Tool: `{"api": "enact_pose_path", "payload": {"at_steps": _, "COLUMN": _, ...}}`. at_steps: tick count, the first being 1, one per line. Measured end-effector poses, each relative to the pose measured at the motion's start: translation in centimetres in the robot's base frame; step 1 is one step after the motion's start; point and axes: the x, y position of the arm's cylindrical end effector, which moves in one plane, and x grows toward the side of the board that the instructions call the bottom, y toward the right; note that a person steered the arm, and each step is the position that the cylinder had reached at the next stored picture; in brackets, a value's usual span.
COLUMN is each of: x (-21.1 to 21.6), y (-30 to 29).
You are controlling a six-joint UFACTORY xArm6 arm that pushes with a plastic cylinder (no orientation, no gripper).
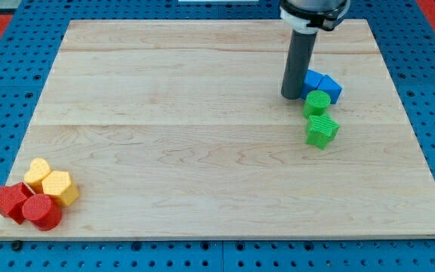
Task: Point your arm to red star
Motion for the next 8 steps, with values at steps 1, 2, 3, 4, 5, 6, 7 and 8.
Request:
{"api": "enact_pose_path", "payload": {"at_steps": 1, "x": -2.2, "y": 1.4}}
{"api": "enact_pose_path", "payload": {"at_steps": 2, "x": -3.8, "y": 2.3}}
{"api": "enact_pose_path", "payload": {"at_steps": 3, "x": -3.7, "y": 1.7}}
{"api": "enact_pose_path", "payload": {"at_steps": 4, "x": -2.2, "y": -2.2}}
{"api": "enact_pose_path", "payload": {"at_steps": 5, "x": -1.3, "y": -9.5}}
{"api": "enact_pose_path", "payload": {"at_steps": 6, "x": -1.3, "y": -21.0}}
{"api": "enact_pose_path", "payload": {"at_steps": 7, "x": -1.0, "y": -32.4}}
{"api": "enact_pose_path", "payload": {"at_steps": 8, "x": 1.4, "y": -40.0}}
